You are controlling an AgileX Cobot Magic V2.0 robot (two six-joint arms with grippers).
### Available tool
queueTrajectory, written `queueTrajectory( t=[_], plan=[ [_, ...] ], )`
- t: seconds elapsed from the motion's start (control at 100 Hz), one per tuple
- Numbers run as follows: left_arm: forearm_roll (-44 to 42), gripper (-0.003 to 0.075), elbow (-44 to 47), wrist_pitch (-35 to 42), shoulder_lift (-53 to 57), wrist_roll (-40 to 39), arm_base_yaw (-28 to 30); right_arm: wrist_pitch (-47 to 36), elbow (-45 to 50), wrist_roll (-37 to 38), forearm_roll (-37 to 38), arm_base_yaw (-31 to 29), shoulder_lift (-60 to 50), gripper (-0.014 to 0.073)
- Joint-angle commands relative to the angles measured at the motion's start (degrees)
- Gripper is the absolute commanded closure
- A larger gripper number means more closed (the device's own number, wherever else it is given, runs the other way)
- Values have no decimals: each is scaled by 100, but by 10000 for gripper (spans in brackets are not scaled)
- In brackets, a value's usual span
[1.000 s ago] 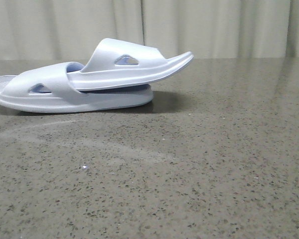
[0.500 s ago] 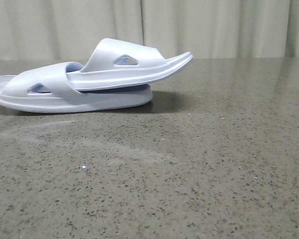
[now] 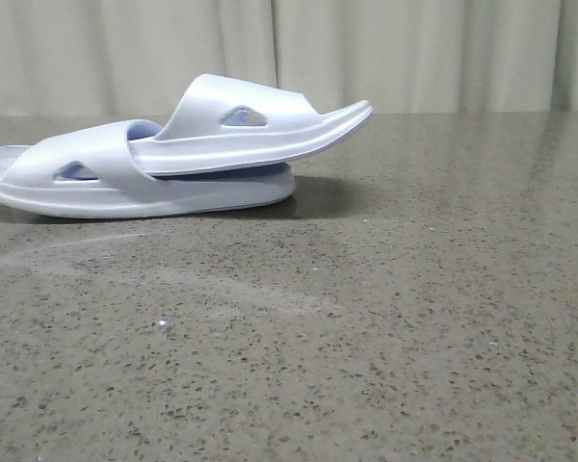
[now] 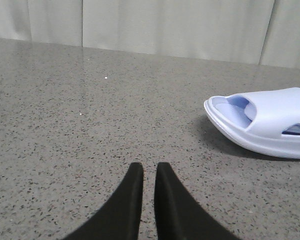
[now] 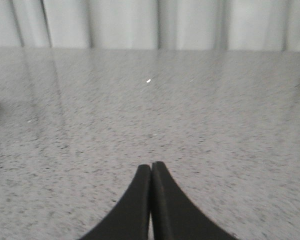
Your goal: Insert blue slippers together front up
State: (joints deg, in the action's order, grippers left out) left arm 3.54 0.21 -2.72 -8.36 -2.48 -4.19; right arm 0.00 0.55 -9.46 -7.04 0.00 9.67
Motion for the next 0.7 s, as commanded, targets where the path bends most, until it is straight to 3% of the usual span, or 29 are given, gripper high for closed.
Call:
queueTrajectory(
  t=[0.0,0.1,0.69],
  plan=[
    [45,705,44,385,-50,-55,21,197,124,147,243,-233,-294,673],
    [45,705,44,385,-50,-55,21,577,124,147,317,-322,-535,673],
    [45,705,44,385,-50,-55,21,464,124,147,317,-322,-560,673]
  ],
)
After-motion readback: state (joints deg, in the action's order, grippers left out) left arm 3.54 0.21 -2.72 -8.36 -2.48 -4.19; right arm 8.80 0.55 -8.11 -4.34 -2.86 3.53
